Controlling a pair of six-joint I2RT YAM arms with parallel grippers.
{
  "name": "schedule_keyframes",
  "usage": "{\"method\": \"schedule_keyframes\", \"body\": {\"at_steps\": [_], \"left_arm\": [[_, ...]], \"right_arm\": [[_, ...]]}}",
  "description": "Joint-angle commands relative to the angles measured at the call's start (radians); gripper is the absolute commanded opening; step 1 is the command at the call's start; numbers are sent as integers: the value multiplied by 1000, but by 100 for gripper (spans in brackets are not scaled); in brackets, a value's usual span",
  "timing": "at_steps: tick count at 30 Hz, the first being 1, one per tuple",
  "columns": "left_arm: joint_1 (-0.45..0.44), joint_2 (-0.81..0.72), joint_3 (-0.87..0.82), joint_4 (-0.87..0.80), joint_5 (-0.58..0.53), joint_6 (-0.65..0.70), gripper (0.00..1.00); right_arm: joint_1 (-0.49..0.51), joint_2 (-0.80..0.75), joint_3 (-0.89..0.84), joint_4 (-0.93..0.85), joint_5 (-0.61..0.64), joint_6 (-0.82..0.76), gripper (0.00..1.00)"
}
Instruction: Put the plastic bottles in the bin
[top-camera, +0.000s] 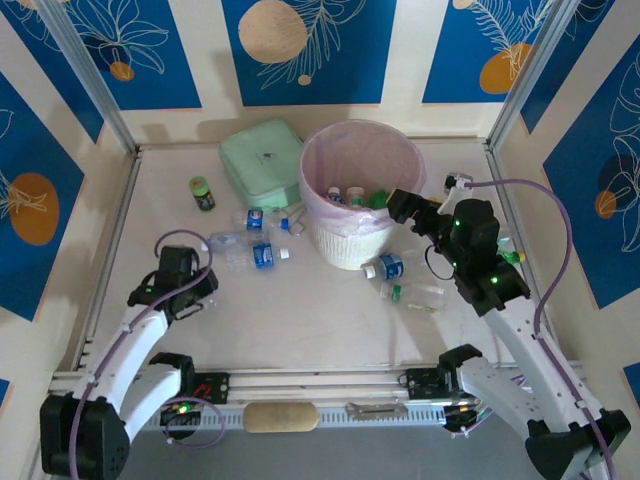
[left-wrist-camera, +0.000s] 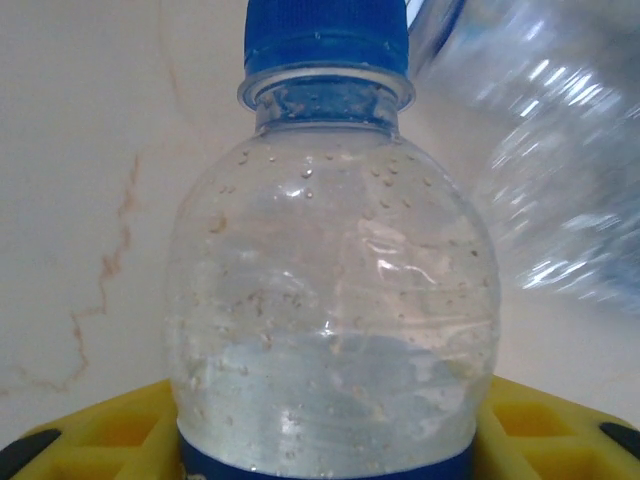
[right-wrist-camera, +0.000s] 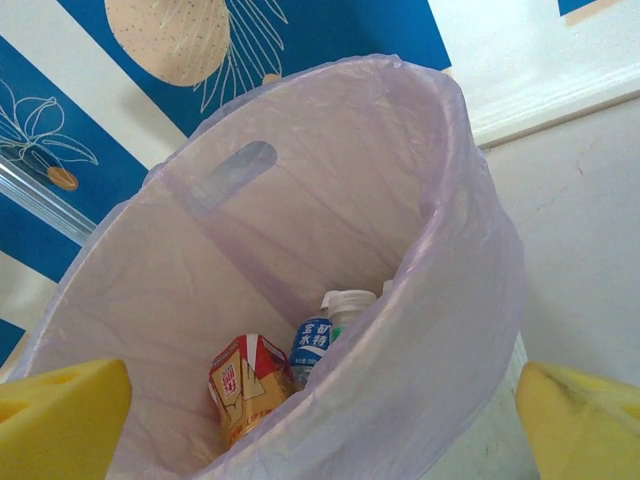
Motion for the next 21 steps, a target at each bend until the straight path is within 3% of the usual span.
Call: {"method": "schedule_keyframes", "body": {"at_steps": [1, 8, 14, 21], "left_arm": [[-7, -15, 132, 18, 7, 21, 51], [-37, 61, 372, 145, 149, 13, 49], [-189, 145, 533, 308, 125, 32, 49], [-372, 379, 799, 400, 174, 123, 49]], "right_arm": [[-11, -32, -16, 26, -9, 12, 99], [-35, -67, -29, 13, -16, 17, 99], [-58, -89, -52, 11, -19, 45, 99], [-77, -118, -70, -15, -22, 61, 99]]}}
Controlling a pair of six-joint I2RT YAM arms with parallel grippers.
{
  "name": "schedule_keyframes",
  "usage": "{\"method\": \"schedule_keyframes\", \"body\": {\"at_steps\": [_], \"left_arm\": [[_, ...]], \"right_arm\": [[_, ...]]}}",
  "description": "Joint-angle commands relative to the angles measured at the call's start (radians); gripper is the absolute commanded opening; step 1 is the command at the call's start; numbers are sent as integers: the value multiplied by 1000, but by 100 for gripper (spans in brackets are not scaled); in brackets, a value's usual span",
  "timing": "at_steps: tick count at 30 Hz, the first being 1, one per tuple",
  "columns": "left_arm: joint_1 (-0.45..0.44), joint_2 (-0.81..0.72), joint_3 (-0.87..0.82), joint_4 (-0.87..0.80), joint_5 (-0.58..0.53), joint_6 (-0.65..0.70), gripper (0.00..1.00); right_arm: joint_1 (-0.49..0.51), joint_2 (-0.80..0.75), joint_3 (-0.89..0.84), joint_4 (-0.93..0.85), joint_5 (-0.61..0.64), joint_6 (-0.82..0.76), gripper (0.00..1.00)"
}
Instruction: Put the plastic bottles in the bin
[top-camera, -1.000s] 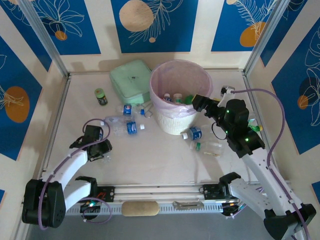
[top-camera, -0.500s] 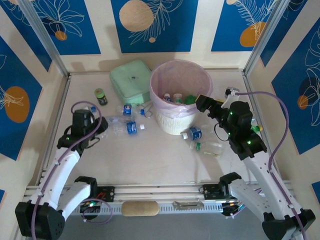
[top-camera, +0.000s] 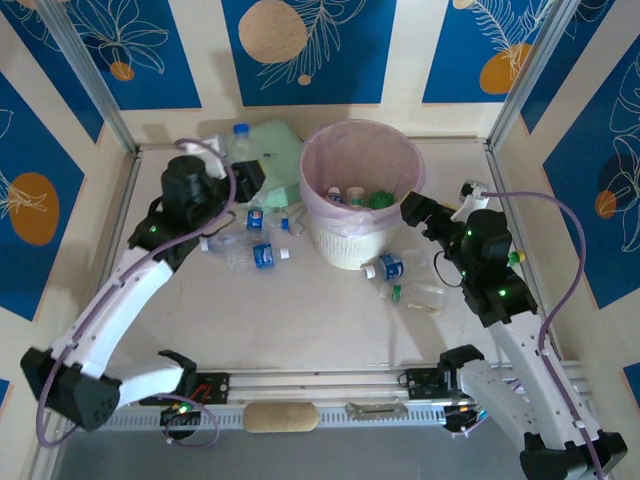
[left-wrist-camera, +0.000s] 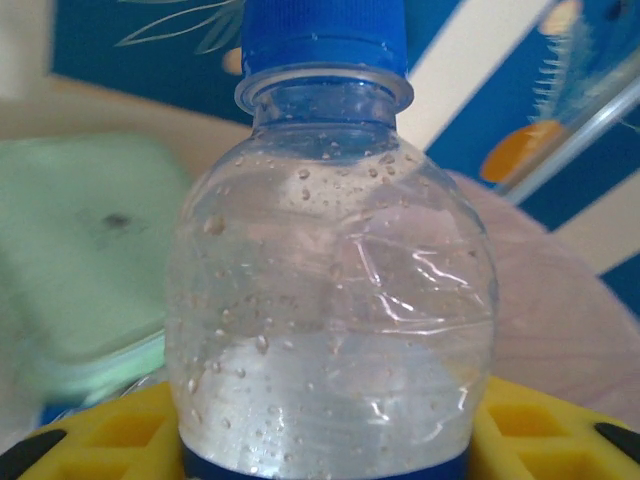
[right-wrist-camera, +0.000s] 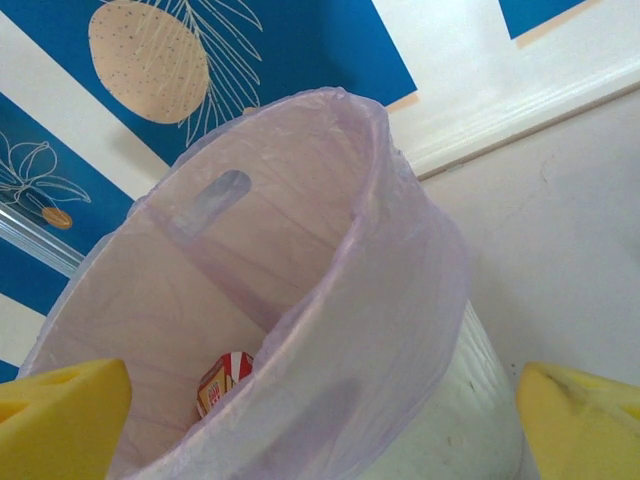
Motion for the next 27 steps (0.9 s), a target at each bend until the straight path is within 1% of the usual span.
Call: {"method": "schedule_keyframes", "body": {"at_steps": [1, 6, 10, 12, 16, 20, 23, 27], "left_arm": [[-80, 99, 141, 72, 43, 97, 49], [-169, 301, 371, 27, 82, 191, 49], [-203, 448, 531, -31, 140, 207, 49], [-221, 510, 598, -74, 144, 224, 49], [-261, 644, 770, -246, 115, 306, 50], [-300, 762, 919, -419, 45, 397, 51], [-317, 814, 978, -496, 7, 435, 52], [-326, 853, 1005, -545, -20, 458, 53]], "right_arm": [[-9, -37, -21, -12, -13, 24, 99], [-28, -81, -30, -61, -8, 31, 99], [-48, -106, -31, -105, -14, 33, 99], [-55, -113, -30, -120, -18, 34, 99], [-69, -123, -28, -148, -26, 33, 99], [-81, -133, -25, -162, -26, 29, 99], [-89, -137, -26, -161, -31, 32, 99], [-94, -136, -31, -150, -40, 40, 99]]}}
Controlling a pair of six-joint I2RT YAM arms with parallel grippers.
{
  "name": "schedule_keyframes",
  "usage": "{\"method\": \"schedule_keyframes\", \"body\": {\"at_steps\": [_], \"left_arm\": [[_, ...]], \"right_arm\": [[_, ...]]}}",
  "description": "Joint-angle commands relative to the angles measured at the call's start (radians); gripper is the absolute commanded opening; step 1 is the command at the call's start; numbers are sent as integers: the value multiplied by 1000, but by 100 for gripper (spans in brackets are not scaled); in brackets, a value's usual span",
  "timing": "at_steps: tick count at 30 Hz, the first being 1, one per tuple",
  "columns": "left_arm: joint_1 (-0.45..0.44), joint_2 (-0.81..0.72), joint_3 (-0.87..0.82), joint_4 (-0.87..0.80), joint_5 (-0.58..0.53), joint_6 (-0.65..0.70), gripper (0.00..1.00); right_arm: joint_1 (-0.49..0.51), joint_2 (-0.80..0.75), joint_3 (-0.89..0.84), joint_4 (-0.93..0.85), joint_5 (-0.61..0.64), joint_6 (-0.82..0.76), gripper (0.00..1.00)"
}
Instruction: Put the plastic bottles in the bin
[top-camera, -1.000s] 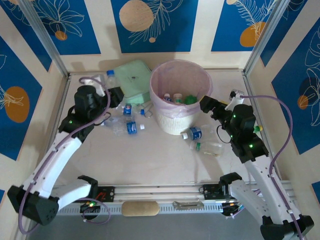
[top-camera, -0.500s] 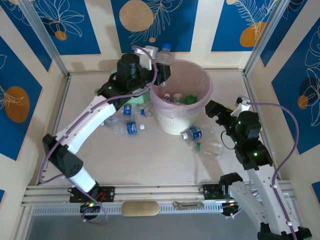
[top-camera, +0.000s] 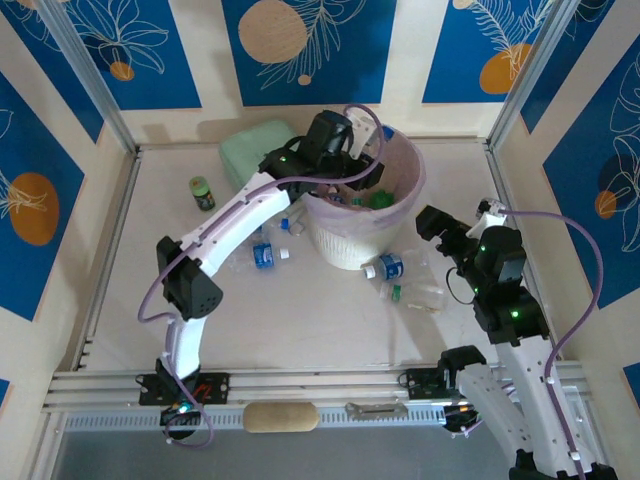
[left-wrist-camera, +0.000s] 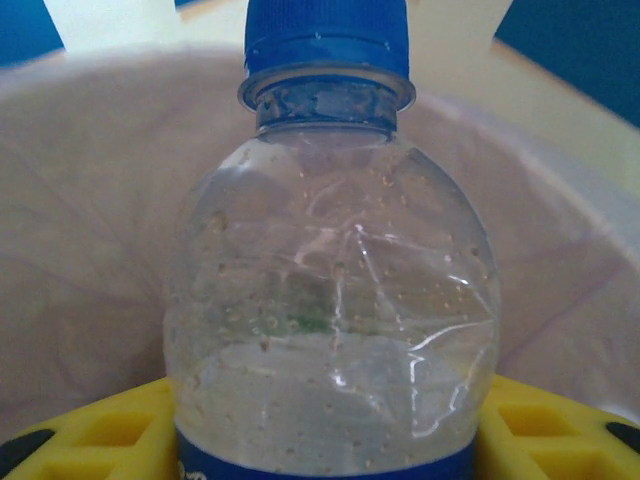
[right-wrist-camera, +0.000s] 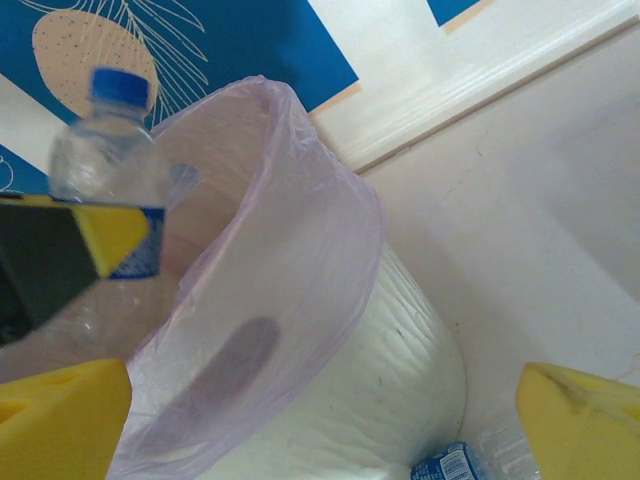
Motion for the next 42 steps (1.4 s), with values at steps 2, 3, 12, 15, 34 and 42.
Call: {"method": "schedule_keyframes", "body": {"at_steps": [2, 3, 12, 15, 34, 42], "left_arm": [[-11, 21, 50, -102, -66, 68, 55], [-12, 23, 50, -104, -69, 71, 56], [-21, -22, 50, -84, -19, 43, 84], [-25, -63, 32, -54, -12, 34, 93], [66, -798, -929, 589, -330, 6, 100], [176, -989, -1238, 589, -411, -125, 100]], "right_arm": [[-6, -9, -10, 10, -23, 17, 99], [-8, -9, -10, 12, -22, 19, 99], [-11, 7, -7, 4, -12, 28, 99], [-15, 17, 11, -25, 6, 10, 99], [-421, 191, 193, -278, -116, -95, 99], [-654, 356, 207, -293, -297, -70, 99]]}}
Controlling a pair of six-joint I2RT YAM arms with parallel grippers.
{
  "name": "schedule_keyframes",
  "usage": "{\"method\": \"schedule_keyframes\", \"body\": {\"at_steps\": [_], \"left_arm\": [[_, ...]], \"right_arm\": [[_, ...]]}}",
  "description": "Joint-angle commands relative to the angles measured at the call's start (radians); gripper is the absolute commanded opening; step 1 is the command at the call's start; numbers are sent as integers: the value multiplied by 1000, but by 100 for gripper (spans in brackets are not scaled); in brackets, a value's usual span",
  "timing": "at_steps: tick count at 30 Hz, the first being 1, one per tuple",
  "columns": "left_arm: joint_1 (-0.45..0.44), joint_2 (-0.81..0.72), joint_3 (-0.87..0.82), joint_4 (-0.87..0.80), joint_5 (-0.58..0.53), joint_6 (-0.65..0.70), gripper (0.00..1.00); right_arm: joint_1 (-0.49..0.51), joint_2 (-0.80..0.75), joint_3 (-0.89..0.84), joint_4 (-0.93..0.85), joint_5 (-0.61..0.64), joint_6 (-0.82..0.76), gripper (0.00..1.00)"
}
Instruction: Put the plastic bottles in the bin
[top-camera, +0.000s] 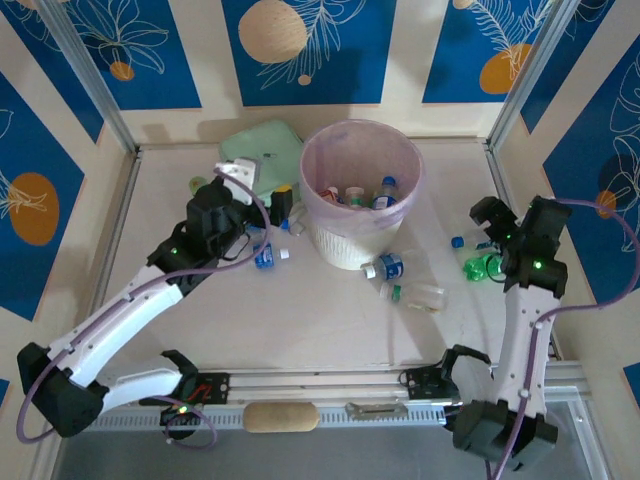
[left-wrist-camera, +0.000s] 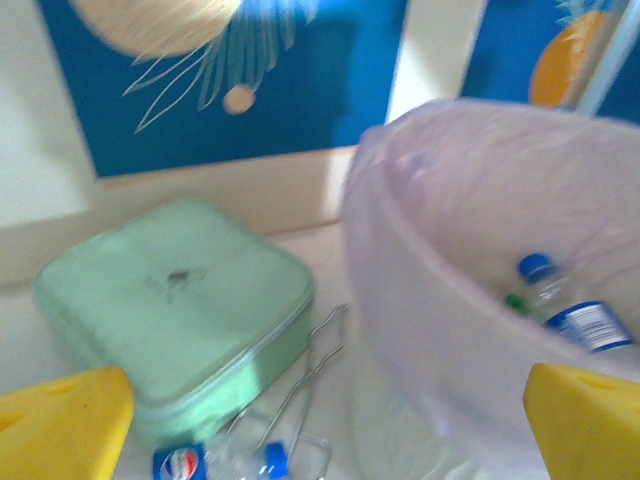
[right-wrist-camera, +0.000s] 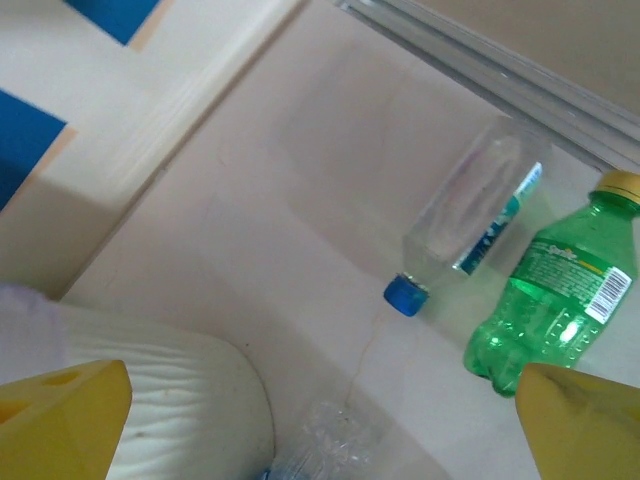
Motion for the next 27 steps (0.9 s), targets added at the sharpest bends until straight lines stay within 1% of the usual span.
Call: {"method": "schedule_keyframes", "body": {"at_steps": [1, 3, 6, 11, 13, 15, 21, 27], "left_arm": [[45, -53, -89, 19, -58, -93, 100], [77, -74, -152, 11, -51, -146, 100], [121, -79, -219, 3, -11, -206, 100], [172, -42, -275, 9, 83, -256, 100], [179, -20, -284, 18, 118, -275, 100], [180, 3, -293, 30, 152, -298, 100], [182, 55, -323, 61, 219, -370, 100], [182, 59, -336, 64, 244, -389, 100]], "right_arm": [[-63, 60, 19, -24, -121, 18, 99], [-86, 94, -1, -8, -117, 26, 99], [-115, 147, -25, 1, -96, 54, 99], [-152, 241, -70, 41, -50, 113, 99], [-169, 281, -80, 61, -44, 124, 99], [-187, 331, -83, 81, -68, 128, 99], [-198, 476, -65, 118, -86, 103, 99], [-198, 578, -68, 141, -106, 102, 99]]}}
